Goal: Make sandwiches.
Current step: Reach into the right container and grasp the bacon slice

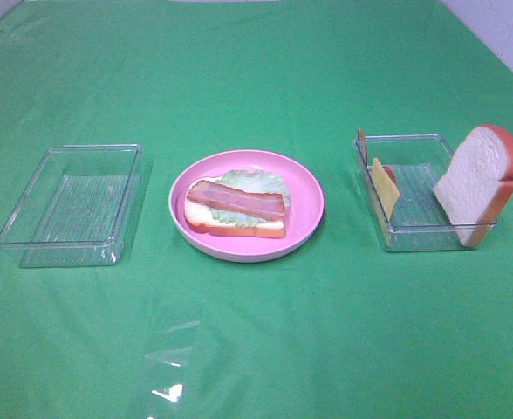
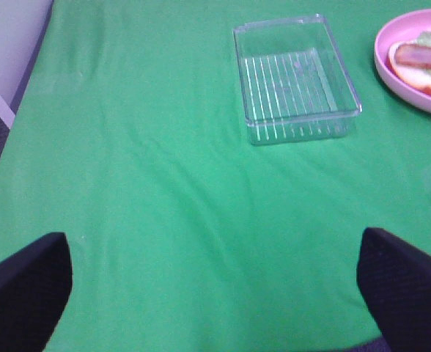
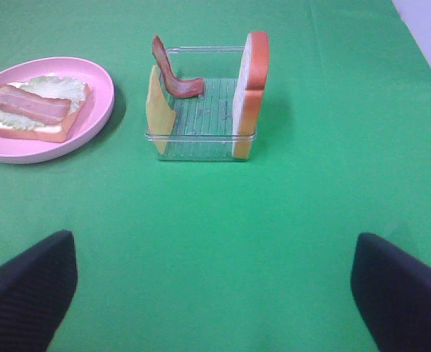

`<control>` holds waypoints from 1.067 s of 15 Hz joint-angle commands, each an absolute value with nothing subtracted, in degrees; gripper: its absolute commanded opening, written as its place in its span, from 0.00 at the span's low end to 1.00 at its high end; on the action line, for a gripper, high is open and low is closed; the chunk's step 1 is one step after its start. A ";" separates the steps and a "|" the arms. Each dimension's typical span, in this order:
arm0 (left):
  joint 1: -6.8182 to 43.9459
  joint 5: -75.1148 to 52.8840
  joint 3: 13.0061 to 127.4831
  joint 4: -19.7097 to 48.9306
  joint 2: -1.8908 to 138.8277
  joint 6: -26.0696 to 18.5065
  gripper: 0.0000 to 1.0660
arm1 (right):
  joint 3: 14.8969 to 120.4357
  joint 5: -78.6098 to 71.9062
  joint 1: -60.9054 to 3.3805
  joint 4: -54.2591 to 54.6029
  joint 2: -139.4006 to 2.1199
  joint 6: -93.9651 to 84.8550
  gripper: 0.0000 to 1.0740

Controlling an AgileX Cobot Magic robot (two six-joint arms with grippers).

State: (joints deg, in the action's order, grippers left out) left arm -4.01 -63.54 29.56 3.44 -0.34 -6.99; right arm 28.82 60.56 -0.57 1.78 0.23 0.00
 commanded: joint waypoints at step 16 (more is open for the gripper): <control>-3.09 -60.16 28.36 0.86 -1.20 -1.09 0.94 | 49.45 58.56 -0.52 7.96 -38.27 0.00 0.91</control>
